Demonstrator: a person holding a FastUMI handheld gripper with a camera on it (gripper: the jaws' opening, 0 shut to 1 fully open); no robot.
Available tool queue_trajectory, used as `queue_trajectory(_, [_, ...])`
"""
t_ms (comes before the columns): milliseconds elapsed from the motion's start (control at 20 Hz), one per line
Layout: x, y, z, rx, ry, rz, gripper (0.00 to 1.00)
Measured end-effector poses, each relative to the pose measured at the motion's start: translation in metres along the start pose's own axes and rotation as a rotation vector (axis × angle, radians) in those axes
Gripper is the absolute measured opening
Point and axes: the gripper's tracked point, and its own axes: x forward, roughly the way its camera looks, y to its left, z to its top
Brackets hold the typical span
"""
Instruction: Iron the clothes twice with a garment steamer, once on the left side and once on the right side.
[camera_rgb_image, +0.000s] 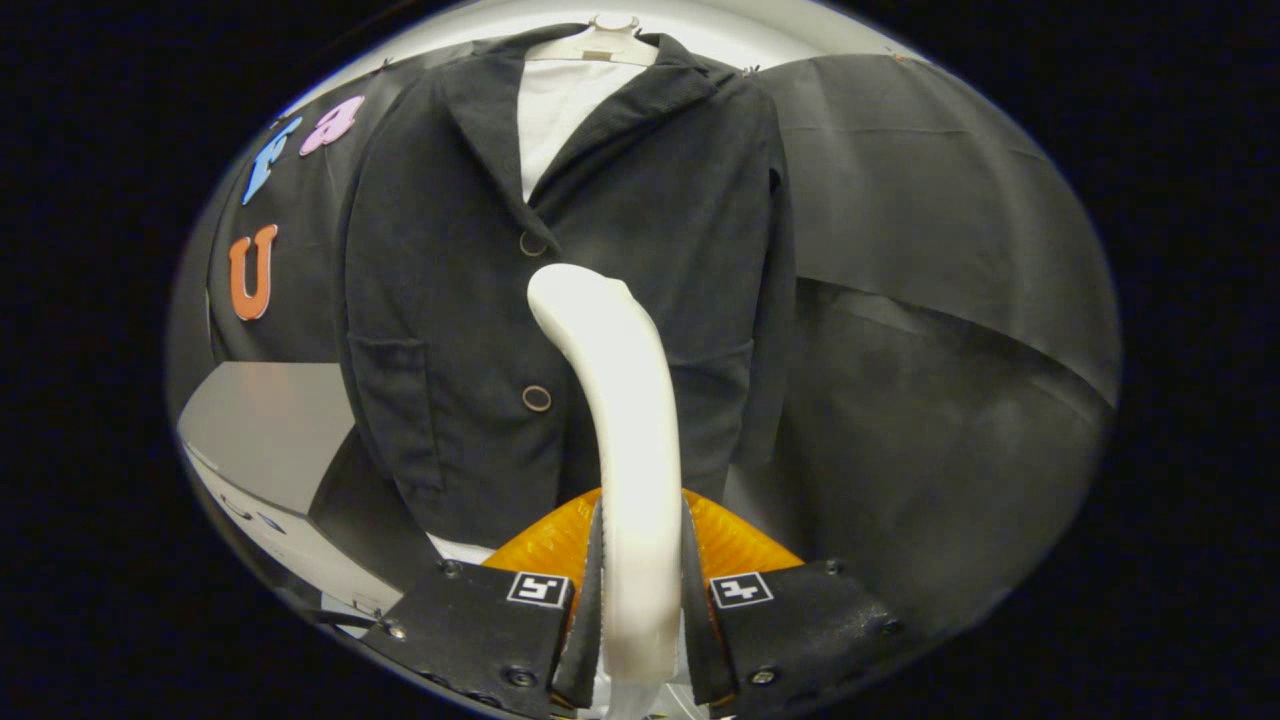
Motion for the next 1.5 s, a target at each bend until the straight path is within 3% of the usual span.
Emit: queue_trajectory(1500, [0.021, -0.002, -0.086, -0.008, 0.179, 0.014, 0.38])
